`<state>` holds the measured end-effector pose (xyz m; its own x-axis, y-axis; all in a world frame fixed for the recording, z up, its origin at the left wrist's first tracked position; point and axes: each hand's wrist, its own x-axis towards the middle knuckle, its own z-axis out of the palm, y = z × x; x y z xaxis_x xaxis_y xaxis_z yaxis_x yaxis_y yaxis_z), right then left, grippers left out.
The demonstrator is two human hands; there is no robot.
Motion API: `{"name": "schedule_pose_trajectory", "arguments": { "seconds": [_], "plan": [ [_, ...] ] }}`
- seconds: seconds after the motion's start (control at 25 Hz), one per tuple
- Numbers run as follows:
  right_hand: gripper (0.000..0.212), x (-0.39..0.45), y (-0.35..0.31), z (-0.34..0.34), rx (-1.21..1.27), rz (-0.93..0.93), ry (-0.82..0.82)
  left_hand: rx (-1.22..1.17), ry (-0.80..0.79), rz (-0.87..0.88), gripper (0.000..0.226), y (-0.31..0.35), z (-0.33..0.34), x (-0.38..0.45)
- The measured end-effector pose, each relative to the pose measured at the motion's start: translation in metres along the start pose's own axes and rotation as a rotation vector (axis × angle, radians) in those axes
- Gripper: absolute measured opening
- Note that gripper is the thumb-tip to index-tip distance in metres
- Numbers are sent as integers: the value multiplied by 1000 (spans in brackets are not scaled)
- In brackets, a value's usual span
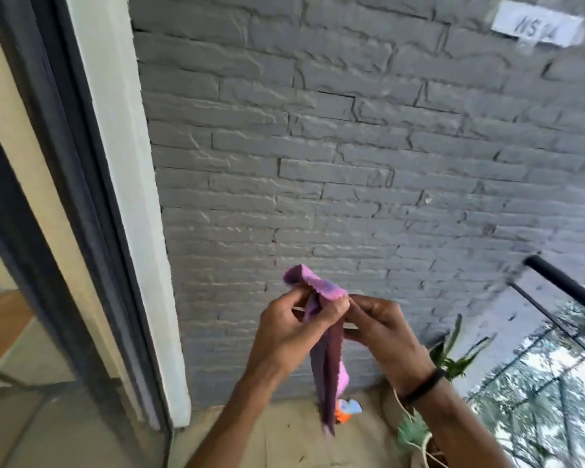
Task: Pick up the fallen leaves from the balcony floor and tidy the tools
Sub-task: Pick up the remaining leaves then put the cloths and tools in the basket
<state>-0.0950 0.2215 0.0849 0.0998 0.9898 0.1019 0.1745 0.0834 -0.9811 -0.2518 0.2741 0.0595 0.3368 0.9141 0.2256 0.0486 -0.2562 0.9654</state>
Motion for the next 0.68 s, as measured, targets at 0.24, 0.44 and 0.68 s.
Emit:
{"name": "schedule_pose_trajectory", "arguments": {
  "seconds": [0.24,0.44,0.68],
  "plan": [
    [50,-20,-12,-70,-271,-85,451,-115,-120,4,12,20,2,7],
    [52,-29,-34,-121,-30,-90,534,-733,-137,-334,24,45,-27,40],
    [56,-30,80,-144,331,457,404,-893,-385,-833,83,-75,52,-37]
  ]
}}
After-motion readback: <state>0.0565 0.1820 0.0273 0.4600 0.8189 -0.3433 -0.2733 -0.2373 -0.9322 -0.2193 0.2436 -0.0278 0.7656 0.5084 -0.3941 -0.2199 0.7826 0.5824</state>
